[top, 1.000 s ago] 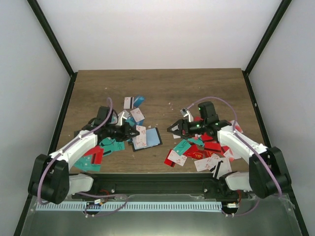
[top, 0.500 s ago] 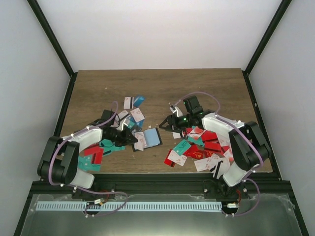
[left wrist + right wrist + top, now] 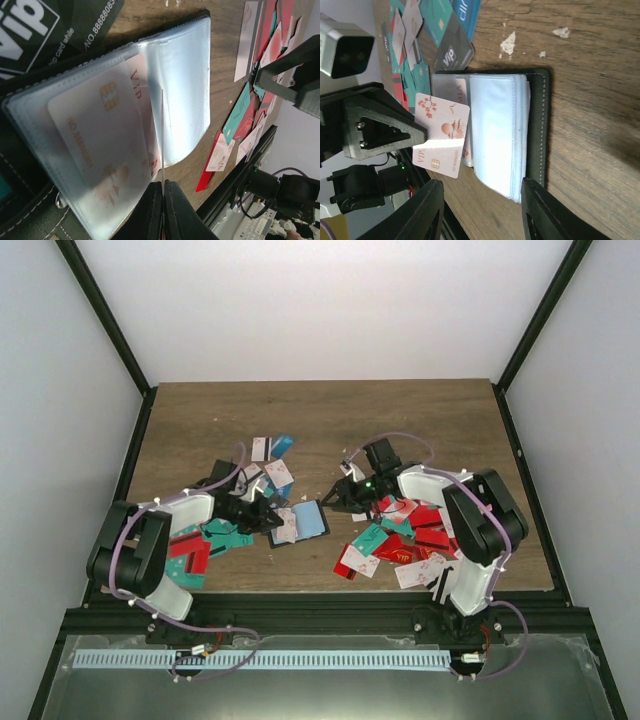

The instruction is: Put the credit cards into the card holder

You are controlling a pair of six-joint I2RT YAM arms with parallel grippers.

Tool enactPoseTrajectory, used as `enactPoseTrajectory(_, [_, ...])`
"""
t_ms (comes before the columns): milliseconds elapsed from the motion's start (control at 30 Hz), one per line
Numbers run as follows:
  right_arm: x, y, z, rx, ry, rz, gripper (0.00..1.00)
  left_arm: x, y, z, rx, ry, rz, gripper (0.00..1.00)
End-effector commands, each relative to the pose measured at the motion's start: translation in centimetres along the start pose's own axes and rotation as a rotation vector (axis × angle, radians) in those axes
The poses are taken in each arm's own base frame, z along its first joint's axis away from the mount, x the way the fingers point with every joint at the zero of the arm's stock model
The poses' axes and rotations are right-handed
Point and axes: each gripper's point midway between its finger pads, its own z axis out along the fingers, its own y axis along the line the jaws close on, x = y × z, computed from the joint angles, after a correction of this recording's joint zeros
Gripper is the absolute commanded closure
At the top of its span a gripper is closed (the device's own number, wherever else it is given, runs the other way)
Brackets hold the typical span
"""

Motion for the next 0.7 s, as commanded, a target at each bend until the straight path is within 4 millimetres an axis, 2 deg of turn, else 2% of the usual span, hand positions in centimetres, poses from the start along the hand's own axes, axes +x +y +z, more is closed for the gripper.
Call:
enactPoseTrajectory(0, [-0.7, 0.4, 0.7, -0.015, 0.009, -0.038, 0.56, -1.1, -0.8, 0.1, 0.036, -0.013, 0.038, 0.96])
enactPoseTrajectory(500, [0.8, -2.4, 2.3, 0.01, 0.072, 0.01, 0.61, -1.6, -0.8, 0.7, 0.057, -0.008, 0.041, 0.96])
enactPoseTrajectory(667, [1.1, -2.8, 2.7, 0.015, 0.085, 0.016, 0.61, -1.6, -0.7, 0.8, 0.064, -0.005, 0.043, 0.96])
